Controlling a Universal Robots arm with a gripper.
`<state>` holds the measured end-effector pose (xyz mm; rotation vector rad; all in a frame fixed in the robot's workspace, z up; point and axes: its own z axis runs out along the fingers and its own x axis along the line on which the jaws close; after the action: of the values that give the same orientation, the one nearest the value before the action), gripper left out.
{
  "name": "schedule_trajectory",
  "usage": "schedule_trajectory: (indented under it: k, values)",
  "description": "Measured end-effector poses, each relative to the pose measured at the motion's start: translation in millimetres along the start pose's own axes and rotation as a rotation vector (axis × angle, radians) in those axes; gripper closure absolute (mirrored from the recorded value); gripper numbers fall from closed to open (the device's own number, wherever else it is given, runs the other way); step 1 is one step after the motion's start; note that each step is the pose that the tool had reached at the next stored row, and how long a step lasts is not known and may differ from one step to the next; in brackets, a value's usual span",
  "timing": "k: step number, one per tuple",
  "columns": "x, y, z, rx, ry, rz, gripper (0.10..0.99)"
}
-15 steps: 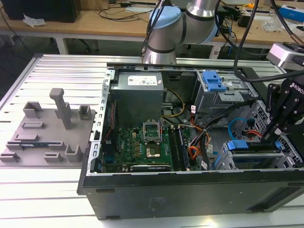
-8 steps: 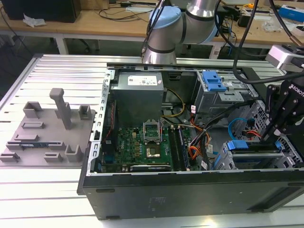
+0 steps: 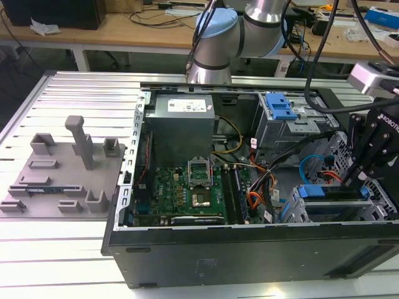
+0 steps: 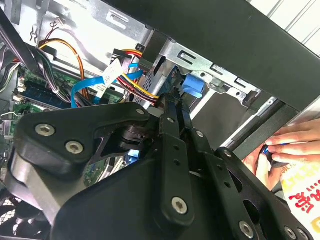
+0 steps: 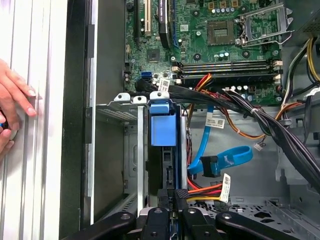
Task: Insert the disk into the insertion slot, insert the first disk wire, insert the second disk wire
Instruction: 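Insert the first disk wire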
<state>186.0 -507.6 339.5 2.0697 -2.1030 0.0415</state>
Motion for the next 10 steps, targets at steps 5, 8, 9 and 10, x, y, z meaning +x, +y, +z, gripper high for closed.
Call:
schedule_trajectory:
  k: [5,8,9,10]
  values:
    - [1.2,-0.1,0.7,0.000,-0.0002,0.000,0.922]
    - [3.0,-0.3,2.5,0.000,-0.0004,0.000,0.922]
    - [3.2,-0.4,3.1,0.000,-0.0003,0.000,0.922]
    - [3.5,-0.4,3.6,0.000,0.0001,0.000,0.922]
